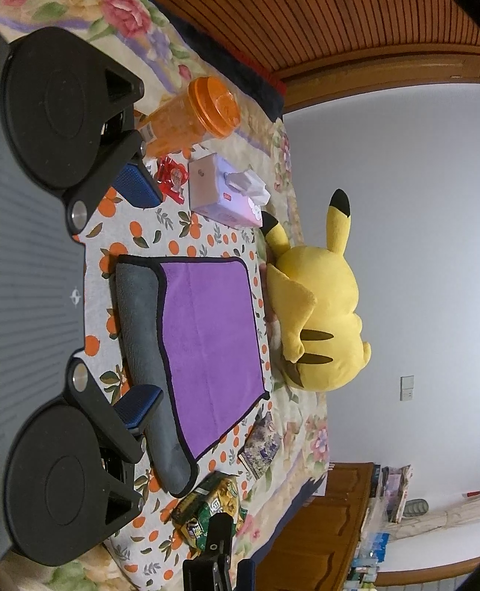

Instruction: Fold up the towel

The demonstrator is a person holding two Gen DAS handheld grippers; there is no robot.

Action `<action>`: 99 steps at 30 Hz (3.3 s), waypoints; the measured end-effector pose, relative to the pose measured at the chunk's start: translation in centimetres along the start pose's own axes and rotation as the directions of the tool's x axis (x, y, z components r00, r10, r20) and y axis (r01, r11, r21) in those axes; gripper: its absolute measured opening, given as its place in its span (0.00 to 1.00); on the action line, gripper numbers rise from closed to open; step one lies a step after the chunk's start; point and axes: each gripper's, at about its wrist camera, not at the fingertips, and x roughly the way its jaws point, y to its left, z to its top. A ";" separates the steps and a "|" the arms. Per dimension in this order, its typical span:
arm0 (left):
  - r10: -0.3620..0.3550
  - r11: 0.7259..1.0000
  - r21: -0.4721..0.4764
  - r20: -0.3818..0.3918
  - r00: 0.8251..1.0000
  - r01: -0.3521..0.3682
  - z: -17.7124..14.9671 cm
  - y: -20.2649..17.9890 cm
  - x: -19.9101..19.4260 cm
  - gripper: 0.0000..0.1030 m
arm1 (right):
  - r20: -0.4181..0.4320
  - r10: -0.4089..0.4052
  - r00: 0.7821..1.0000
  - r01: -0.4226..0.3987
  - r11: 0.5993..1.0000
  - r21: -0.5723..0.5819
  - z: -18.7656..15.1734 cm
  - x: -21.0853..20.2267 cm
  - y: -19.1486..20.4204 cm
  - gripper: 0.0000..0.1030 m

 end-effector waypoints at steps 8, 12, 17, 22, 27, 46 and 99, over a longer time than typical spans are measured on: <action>0.001 1.000 0.015 -0.022 1.000 -0.001 0.4 0.3 1.9 1.00 | -0.027 0.019 0.999 -0.020 1.000 -0.013 0.3 1.8 -0.1 1.00; 0.003 1.000 0.017 -0.031 1.000 -0.002 0.5 0.6 2.8 1.00 | -0.039 0.030 0.999 -0.031 0.999 -0.016 0.4 2.5 -0.3 1.00; -0.001 1.000 0.023 -0.046 0.999 0.002 0.7 1.1 4.1 1.00 | -0.058 0.039 0.998 -0.041 0.999 -0.019 0.6 3.7 -0.5 1.00; -0.004 1.000 0.028 -0.069 0.998 0.006 0.8 1.5 5.4 1.00 | -0.079 0.045 0.996 -0.046 0.999 -0.019 0.6 5.0 -0.8 1.00; -0.018 0.999 0.034 -0.090 0.996 0.022 0.8 1.8 6.5 1.00 | -0.105 0.050 0.993 -0.053 0.998 -0.023 0.4 6.1 -0.9 1.00; -0.089 0.995 0.020 -0.172 0.981 0.094 0.9 3.2 10.7 0.88 | -0.213 0.050 0.976 -0.053 0.999 -0.007 -0.7 9.7 -1.9 1.00; -0.166 0.985 -0.003 -0.249 0.954 0.171 -0.5 3.9 13.5 0.34 | -0.406 0.167 0.899 -0.165 0.985 0.041 -2.2 12.5 -3.0 0.20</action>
